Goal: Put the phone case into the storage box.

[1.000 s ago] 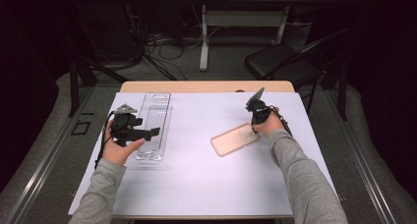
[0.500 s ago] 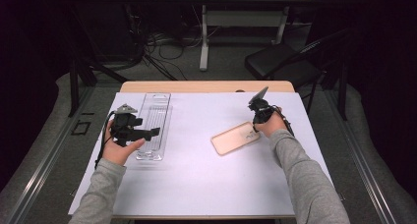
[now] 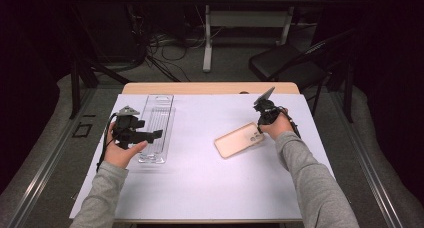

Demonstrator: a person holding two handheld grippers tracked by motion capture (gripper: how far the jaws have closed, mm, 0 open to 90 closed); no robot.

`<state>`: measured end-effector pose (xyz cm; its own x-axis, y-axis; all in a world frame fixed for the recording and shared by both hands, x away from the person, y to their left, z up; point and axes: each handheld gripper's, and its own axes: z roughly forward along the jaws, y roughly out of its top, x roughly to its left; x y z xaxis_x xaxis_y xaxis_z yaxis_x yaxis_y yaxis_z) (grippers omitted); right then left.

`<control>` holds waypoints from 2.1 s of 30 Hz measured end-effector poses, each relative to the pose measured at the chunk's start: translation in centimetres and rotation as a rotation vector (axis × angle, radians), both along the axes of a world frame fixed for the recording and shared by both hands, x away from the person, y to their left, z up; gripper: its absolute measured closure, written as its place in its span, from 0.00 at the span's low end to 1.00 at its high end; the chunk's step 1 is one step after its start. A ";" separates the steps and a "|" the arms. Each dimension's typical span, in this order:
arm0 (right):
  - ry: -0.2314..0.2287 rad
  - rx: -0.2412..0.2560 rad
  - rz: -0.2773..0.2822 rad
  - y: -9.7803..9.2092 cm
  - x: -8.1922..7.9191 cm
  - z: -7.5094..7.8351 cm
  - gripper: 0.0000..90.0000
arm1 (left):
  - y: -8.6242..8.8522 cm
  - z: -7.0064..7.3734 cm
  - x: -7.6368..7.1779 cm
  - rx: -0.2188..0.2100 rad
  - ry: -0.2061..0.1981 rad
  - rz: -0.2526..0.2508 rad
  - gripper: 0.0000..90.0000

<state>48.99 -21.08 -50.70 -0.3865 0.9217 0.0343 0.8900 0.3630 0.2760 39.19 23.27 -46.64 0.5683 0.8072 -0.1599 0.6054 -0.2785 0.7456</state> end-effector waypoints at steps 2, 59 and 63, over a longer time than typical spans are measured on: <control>-0.004 0.000 0.003 0.0 -0.1 0.1 0.98 | 0.0 0.0 0.0 0.000 0.000 0.000 0.16; -0.301 0.181 0.015 -2.1 -4.4 3.3 0.98 | -0.3 0.1 -0.2 0.002 -0.013 -0.002 0.16; -0.343 0.180 0.024 -2.0 -4.9 3.5 0.98 | -0.4 0.1 -0.3 0.002 -0.015 -0.001 0.16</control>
<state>44.06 -23.11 -47.21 -0.4246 0.9034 0.0600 0.7270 0.3007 0.6173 38.92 22.91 -46.51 0.5717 0.8066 -0.1502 0.5939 -0.2805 0.7540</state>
